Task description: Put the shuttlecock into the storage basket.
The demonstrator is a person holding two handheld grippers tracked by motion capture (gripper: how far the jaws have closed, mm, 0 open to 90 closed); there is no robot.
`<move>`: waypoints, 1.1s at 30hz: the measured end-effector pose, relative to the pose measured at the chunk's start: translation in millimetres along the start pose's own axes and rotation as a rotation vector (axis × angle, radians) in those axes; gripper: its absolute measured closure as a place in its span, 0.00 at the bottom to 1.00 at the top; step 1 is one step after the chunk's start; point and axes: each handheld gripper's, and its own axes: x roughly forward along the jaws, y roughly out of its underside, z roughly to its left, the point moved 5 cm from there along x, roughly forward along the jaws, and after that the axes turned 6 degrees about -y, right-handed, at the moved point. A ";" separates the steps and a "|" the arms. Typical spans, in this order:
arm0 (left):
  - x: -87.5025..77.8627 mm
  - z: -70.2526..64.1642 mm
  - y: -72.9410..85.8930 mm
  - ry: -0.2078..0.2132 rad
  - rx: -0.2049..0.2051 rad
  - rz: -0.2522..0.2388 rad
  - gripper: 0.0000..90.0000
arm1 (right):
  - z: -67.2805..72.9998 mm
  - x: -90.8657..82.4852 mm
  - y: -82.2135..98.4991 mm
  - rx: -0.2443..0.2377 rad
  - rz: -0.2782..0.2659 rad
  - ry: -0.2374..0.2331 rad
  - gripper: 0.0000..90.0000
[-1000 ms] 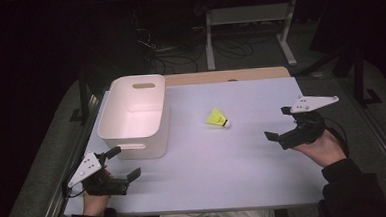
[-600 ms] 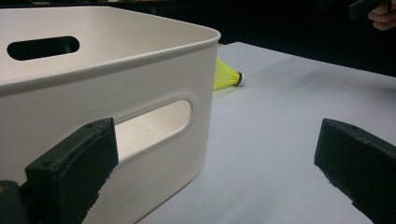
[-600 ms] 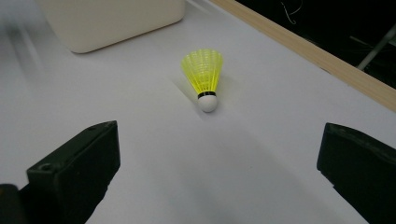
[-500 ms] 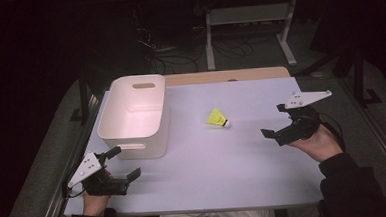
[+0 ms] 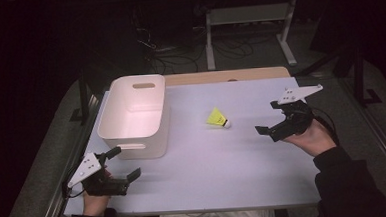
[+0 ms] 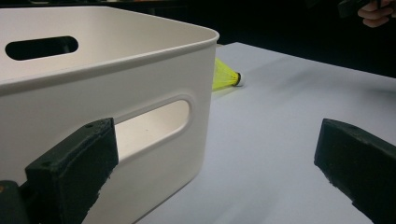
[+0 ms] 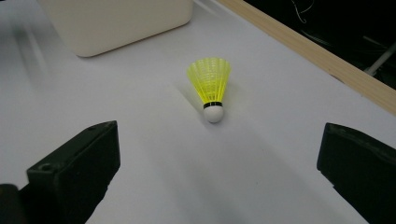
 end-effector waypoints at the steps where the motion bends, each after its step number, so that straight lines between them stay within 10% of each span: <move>1: 0.0 0.0 0.0 0.000 0.000 0.000 0.00 | 0.0 1.1 -0.2 0.000 0.004 -0.001 0.00; 33: -0.3 -0.6 0.0 0.007 -0.003 -0.001 0.00 | -10.2 40.9 -19.7 0.007 0.086 -0.047 0.00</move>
